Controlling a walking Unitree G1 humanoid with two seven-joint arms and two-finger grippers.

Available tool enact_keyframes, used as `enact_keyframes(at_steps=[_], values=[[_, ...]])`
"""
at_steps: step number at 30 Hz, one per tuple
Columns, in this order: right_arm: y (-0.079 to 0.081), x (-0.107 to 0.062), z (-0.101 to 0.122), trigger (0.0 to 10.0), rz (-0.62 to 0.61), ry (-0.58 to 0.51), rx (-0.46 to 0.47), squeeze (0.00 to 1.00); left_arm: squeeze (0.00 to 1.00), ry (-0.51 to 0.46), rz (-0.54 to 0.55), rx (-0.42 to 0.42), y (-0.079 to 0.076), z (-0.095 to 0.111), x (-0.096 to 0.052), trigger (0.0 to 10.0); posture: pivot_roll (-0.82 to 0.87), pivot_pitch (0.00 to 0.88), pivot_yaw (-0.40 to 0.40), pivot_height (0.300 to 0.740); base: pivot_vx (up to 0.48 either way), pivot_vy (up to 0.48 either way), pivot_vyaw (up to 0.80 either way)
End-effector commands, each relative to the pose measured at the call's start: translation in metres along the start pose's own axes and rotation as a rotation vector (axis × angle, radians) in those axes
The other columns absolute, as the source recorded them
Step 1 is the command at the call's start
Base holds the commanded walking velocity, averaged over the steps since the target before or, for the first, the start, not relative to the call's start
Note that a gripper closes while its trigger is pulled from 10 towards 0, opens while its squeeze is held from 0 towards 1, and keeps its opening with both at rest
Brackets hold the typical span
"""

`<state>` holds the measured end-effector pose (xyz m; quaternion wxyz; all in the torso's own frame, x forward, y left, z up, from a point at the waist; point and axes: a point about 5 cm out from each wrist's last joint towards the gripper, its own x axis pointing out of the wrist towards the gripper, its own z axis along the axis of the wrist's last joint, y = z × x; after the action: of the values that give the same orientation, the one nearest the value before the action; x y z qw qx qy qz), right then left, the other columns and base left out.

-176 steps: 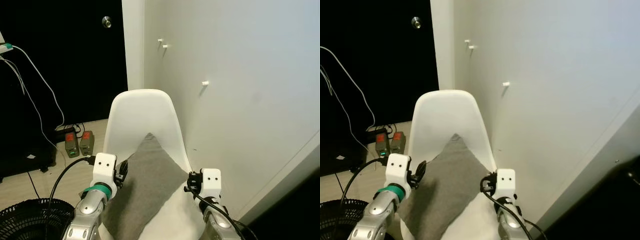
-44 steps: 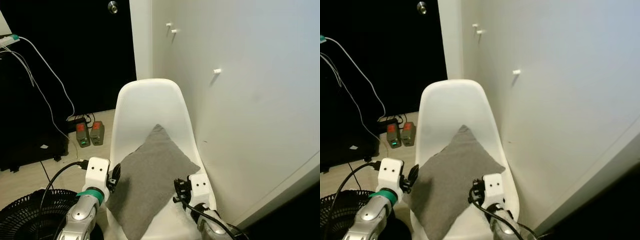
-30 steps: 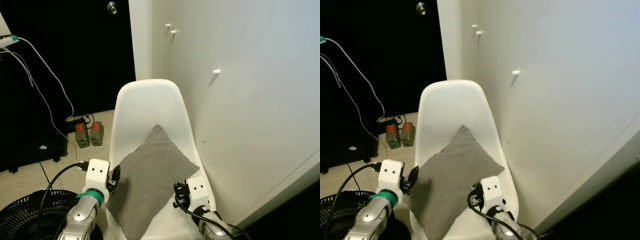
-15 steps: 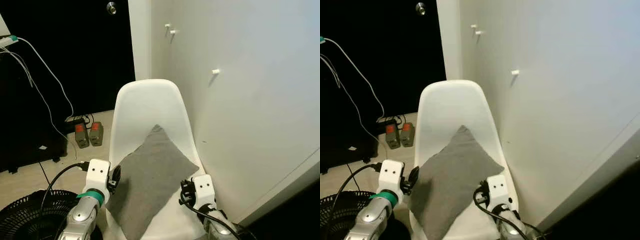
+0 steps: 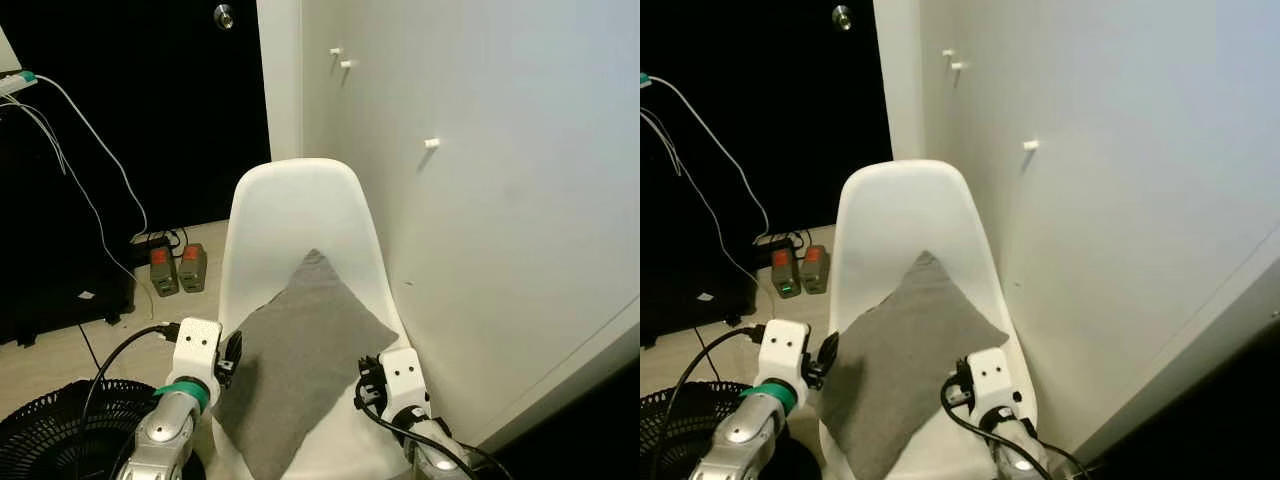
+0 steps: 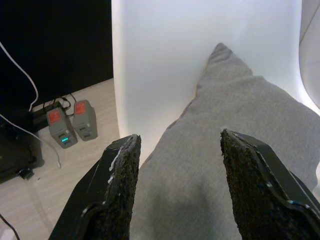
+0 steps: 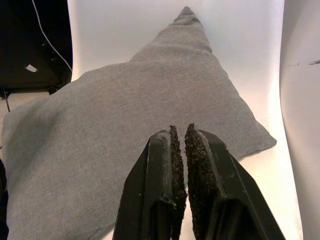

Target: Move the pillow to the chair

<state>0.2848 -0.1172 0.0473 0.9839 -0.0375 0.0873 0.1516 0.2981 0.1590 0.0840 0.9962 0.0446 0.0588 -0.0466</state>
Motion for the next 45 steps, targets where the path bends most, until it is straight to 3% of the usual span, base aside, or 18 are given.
enact_keyframes(at_steps=[1,8,16,20,26,28,33,45], values=[[0.002,0.0,-0.004,10.0,0.004,0.012,-0.008,0.0,0.0,0.028,0.011,-0.003,0.001,-0.008,-0.002,10.0,-0.07,0.082,0.098,0.74,0.0,0.0,0.0],[0.004,0.0,-0.004,10.0,0.006,0.011,-0.019,0.0,0.0,0.027,0.015,-0.006,0.001,-0.008,-0.001,10.0,-0.07,0.083,0.09,0.74,0.0,0.0,0.0],[0.004,0.001,-0.01,10.0,-0.001,0.073,0.039,0.0,0.0,0.025,0.019,-0.01,0.0,-0.008,-0.001,10.0,-0.07,0.081,0.087,0.74,0.0,0.0,0.0],[0.001,0.0,-0.017,10.0,-0.024,0.142,-0.037,0.0,0.0,0.027,0.024,-0.009,0.003,-0.009,-0.001,10.0,-0.07,0.08,0.088,0.74,0.0,0.0,0.0],[0.0,0.0,-0.02,10.0,-0.031,0.163,-0.034,0.0,0.0,0.026,0.022,-0.009,0.001,-0.009,0.0,10.0,-0.07,0.077,0.085,0.74,0.0,0.0,0.0],[-0.001,0.0,-0.021,10.0,-0.061,0.159,0.006,0.0,0.0,0.025,0.023,-0.012,0.001,-0.009,-0.001,10.0,-0.07,0.077,0.085,0.74,0.0,0.0,0.0],[0.006,0.001,-0.024,10.0,0.004,0.187,-0.046,0.0,0.0,0.031,0.026,-0.012,0.003,-0.012,-0.002,10.0,-0.08,0.075,0.089,0.74,0.0,0.0,0.0],[-0.003,-0.002,-0.026,10.0,-0.021,0.21,-0.046,0.0,0.0,0.039,0.029,-0.021,-0.001,-0.015,-0.001,10.0,-0.1,0.065,0.071,0.74,0.0,0.0,0.0]])
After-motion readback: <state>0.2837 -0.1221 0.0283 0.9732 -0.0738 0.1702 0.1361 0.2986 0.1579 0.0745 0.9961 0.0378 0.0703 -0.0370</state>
